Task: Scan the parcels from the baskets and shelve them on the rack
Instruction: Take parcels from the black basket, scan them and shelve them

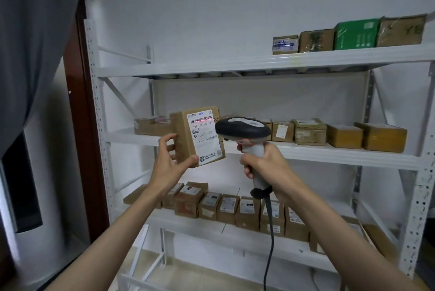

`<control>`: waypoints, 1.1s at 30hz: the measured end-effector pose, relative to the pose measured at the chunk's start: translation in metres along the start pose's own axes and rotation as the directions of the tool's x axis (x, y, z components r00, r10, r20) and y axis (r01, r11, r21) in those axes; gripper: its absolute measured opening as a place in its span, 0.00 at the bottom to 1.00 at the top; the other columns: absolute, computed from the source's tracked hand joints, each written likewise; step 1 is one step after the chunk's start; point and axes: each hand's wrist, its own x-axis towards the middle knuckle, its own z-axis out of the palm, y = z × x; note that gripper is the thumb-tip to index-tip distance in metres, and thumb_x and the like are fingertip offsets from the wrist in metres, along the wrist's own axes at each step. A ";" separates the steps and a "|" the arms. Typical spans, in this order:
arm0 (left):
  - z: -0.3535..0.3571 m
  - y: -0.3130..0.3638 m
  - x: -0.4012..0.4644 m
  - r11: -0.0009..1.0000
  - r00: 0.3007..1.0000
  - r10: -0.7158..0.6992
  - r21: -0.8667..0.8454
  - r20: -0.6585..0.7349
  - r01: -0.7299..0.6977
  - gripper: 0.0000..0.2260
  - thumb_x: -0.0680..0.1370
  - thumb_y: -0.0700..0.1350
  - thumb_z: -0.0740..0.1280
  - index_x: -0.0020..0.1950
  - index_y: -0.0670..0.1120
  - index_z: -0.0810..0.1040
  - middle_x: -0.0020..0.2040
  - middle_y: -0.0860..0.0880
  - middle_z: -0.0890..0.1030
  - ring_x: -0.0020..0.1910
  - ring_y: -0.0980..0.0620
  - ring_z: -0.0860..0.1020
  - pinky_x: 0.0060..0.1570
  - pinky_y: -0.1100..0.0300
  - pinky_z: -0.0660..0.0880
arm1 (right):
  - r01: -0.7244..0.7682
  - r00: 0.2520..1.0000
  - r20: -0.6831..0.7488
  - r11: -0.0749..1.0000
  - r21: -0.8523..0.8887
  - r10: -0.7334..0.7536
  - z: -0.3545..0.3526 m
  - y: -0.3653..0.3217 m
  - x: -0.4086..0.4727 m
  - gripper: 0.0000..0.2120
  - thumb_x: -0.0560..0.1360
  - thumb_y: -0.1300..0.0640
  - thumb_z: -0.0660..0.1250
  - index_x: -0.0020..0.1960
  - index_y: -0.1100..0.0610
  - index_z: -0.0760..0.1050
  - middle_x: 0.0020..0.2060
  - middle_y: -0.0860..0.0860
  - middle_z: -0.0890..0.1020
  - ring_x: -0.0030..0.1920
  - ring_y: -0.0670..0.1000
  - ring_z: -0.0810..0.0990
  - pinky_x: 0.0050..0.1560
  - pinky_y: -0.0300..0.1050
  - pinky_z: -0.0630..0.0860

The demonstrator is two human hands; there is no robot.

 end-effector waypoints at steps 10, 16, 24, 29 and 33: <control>0.020 0.014 0.022 0.997 0.997 0.074 0.006 -0.030 -0.074 0.34 0.73 0.48 0.78 0.69 0.60 0.59 0.70 0.52 0.72 0.65 0.53 0.73 0.54 0.64 0.71 | 0.056 0.997 0.057 0.998 0.015 -0.057 -0.040 -0.011 0.018 0.06 0.75 0.67 0.68 0.50 0.60 0.77 0.30 0.49 0.79 0.30 0.46 0.77 0.32 0.38 0.75; 0.025 0.045 0.058 0.993 0.993 0.116 -0.015 -0.032 -0.117 0.34 0.72 0.52 0.78 0.68 0.62 0.59 0.56 0.64 0.72 0.50 0.74 0.76 0.41 0.76 0.72 | 0.142 0.990 -0.010 0.989 0.036 -0.142 -0.056 -0.034 0.053 0.11 0.74 0.68 0.68 0.57 0.64 0.78 0.41 0.55 0.81 0.34 0.50 0.76 0.37 0.45 0.77; 0.038 0.098 0.139 0.972 0.982 0.190 -0.144 0.005 -0.187 0.33 0.74 0.53 0.76 0.72 0.58 0.59 0.64 0.53 0.78 0.58 0.54 0.80 0.65 0.49 0.74 | 0.220 0.970 -0.099 0.975 -0.045 -0.223 -0.062 -0.067 0.125 0.07 0.75 0.59 0.72 0.52 0.53 0.77 0.46 0.54 0.81 0.47 0.50 0.79 0.50 0.47 0.78; 0.054 0.124 0.204 0.959 0.979 0.204 -0.197 -0.020 -0.203 0.31 0.75 0.54 0.74 0.71 0.57 0.60 0.61 0.48 0.80 0.56 0.51 0.82 0.64 0.46 0.76 | 0.288 0.944 -0.139 0.952 -0.100 -0.300 -0.064 -0.082 0.170 0.09 0.75 0.56 0.72 0.53 0.55 0.78 0.36 0.48 0.80 0.37 0.45 0.78 0.38 0.39 0.75; 0.069 0.138 0.255 0.942 0.975 0.222 -0.257 0.000 -0.215 0.28 0.77 0.55 0.72 0.71 0.56 0.60 0.63 0.48 0.78 0.55 0.50 0.82 0.60 0.49 0.79 | 0.330 0.915 -0.198 0.934 -0.134 -0.352 -0.072 -0.092 0.206 0.11 0.74 0.56 0.72 0.54 0.56 0.76 0.41 0.50 0.78 0.42 0.50 0.75 0.40 0.43 0.73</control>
